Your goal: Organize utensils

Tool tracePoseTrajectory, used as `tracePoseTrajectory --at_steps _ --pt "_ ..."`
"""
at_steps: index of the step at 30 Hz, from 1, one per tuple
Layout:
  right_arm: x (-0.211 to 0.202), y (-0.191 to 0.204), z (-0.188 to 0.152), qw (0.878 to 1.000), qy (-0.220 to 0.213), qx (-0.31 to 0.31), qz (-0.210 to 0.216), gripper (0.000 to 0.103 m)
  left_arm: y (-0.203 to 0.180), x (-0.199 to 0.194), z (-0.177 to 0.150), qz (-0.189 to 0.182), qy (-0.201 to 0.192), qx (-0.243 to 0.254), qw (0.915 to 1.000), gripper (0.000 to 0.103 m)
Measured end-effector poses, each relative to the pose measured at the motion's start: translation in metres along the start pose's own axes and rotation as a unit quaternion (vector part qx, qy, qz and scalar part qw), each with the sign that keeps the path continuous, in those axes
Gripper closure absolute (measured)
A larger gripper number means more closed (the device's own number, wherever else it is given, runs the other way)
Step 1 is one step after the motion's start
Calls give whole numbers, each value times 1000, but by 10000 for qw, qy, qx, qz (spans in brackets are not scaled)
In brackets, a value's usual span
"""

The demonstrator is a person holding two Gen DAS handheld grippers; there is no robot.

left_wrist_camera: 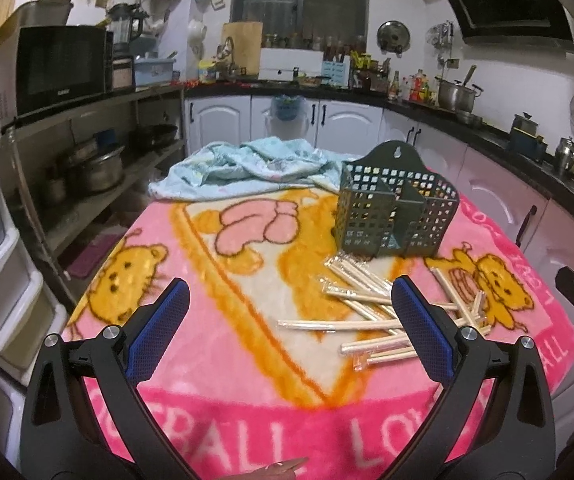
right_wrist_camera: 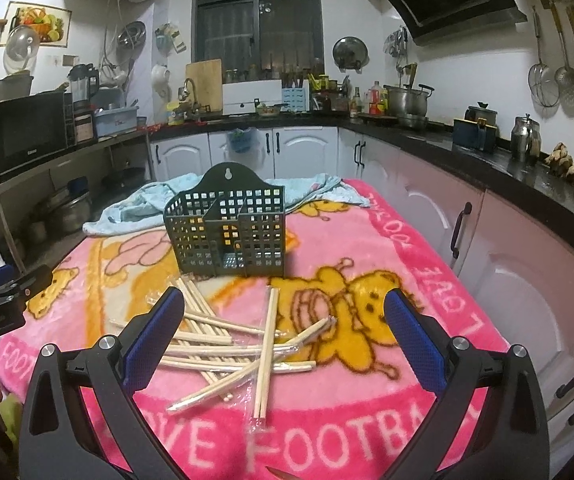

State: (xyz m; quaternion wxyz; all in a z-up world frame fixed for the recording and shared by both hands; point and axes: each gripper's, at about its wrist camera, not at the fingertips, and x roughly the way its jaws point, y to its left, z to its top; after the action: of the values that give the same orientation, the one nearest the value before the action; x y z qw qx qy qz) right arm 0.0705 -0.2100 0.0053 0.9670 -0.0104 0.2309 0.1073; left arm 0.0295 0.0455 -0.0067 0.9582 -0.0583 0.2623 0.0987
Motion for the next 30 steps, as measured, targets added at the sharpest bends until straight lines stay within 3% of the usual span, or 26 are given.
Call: tracePoseTrajectory --at_steps 11,14,18,21,25,30 --pt "3 0 0 10000 22 17 -53 6 2 5 -2 208 99 10 9997 10" --pt "3 -1 0 10000 24 28 -39 6 2 3 -3 29 84 30 10000 10" --pt "3 -3 0 10000 33 72 -49 6 1 5 -3 157 99 31 9998 10" --pt "4 -3 1 10000 21 78 -50 6 2 5 -4 4 116 42 9999 10" --pt "4 -4 0 10000 29 80 -51 6 0 5 -4 207 102 50 9997 10" --pt "4 -5 0 9999 43 85 -59 6 1 5 -2 166 99 26 9998 10"
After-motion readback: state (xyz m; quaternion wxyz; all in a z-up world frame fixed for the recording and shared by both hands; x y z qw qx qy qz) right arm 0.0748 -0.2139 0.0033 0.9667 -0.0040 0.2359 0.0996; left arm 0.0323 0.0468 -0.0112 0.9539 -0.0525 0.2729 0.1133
